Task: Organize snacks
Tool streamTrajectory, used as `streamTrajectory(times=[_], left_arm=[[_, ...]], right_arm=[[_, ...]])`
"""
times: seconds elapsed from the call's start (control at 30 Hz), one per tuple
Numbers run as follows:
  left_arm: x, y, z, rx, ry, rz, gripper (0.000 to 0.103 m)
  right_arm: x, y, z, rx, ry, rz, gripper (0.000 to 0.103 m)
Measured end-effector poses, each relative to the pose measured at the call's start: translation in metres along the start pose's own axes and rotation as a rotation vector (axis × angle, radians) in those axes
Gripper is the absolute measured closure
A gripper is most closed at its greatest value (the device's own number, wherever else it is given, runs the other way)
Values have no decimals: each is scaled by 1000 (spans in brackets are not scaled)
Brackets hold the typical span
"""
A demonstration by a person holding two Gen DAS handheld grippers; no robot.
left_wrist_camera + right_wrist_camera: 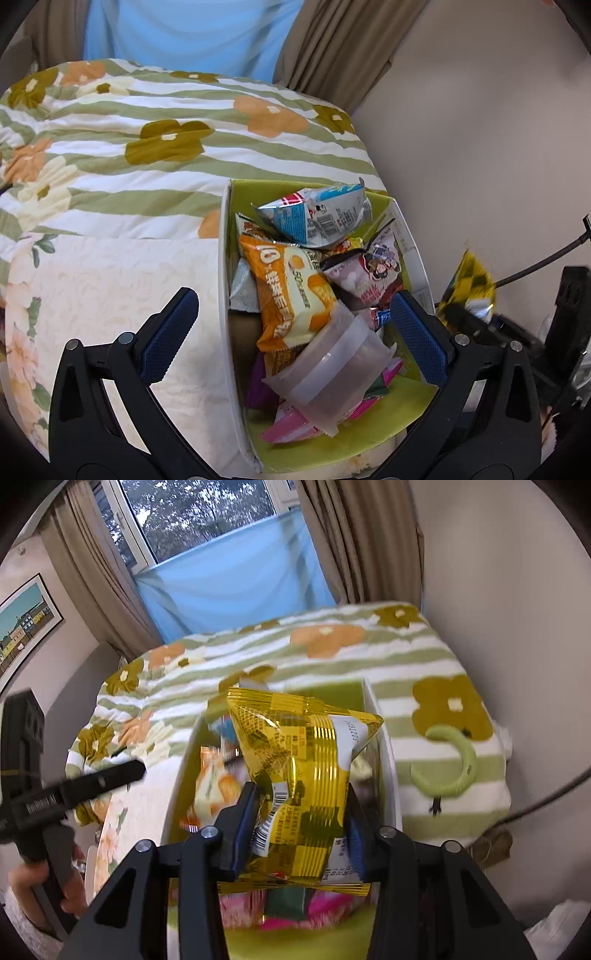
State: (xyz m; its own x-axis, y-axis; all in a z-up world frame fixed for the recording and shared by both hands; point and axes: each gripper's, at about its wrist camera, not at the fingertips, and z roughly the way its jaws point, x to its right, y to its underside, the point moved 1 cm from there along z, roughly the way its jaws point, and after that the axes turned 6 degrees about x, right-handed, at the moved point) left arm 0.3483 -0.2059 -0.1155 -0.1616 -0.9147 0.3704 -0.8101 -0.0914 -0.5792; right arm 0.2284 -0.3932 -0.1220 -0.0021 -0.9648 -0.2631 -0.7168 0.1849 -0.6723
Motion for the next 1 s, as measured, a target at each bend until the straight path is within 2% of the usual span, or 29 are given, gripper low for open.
streamTrajectory(times=[0.07,0.13,0.17,0.2,0.23,0.47,0.67,0.83,0.9,1.0], left_arm=[[0,6,-4,4,-8,-4,1],[0,10,-9,6,-19,-7,1],[0,13,-11,10,-29,-6,1],[0,15,-14,14,-37,-4,1],[-1,18,-17,20,-47,0,1],[-6,34,-38,53,-65,5,1],[-6,38,-87,145,-86,67,1],[-7,46,-153,284,-166,149,1],[-6,55,-183,360,-226,197,0],[-7,71,-219,429,-301,254,0]], right_arm=[[2,9,6,-27,4,2,59],[5,14,7,-30,25,11,43],[6,15,5,-25,36,14,20],[6,16,3,-16,41,15,4],[7,17,0,-6,44,16,1],[6,30,-14,3,78,5,1],[-20,32,-48,91,95,-36,1],[-57,31,-80,170,105,-79,1],[-73,34,-93,197,119,-99,1],[-94,43,-112,231,131,-129,1]])
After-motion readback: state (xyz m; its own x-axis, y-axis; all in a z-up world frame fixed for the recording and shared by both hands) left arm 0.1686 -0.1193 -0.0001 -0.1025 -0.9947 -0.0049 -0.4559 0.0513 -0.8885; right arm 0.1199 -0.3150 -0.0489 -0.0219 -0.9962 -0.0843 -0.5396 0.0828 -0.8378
